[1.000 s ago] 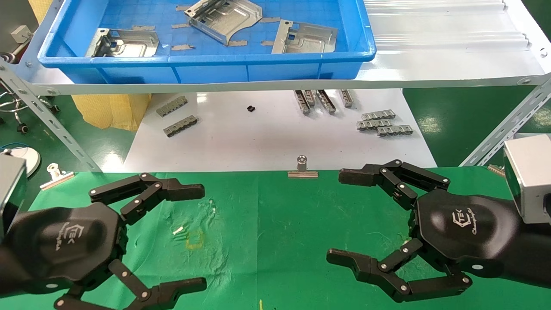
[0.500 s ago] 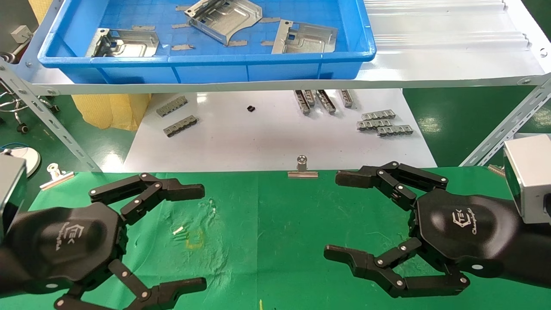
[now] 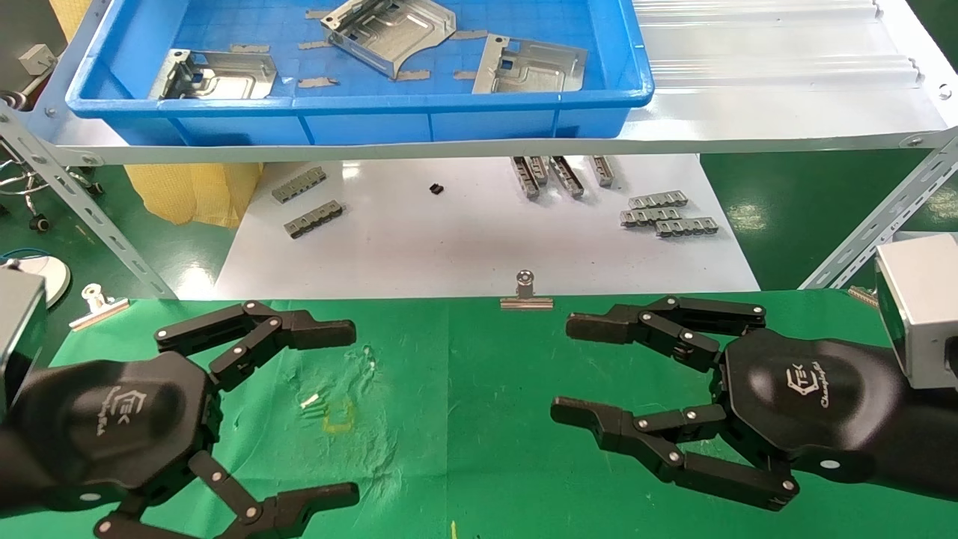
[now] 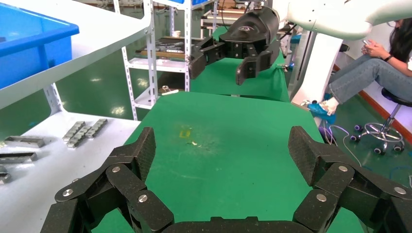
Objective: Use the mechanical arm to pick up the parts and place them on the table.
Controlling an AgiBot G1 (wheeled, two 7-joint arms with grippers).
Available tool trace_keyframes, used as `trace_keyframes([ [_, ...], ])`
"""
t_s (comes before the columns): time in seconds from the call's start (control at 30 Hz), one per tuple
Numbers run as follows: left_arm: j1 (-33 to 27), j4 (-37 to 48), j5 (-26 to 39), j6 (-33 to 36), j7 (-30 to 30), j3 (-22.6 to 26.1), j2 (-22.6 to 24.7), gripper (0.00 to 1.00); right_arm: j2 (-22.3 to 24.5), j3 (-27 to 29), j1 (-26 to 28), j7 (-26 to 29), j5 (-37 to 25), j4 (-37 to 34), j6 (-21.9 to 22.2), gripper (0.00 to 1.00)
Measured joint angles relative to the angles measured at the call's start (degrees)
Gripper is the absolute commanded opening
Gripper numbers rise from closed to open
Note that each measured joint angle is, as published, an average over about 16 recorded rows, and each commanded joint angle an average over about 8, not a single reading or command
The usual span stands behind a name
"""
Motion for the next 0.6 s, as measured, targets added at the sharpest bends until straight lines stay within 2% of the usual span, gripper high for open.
trace_keyframes([
  [0.6, -0.02, 0.01, 0.01, -0.01, 0.0, 0.0, 0.0, 1.0, 0.0, 0.0, 0.0, 0.0, 0.0, 0.0, 0.0, 0.0],
])
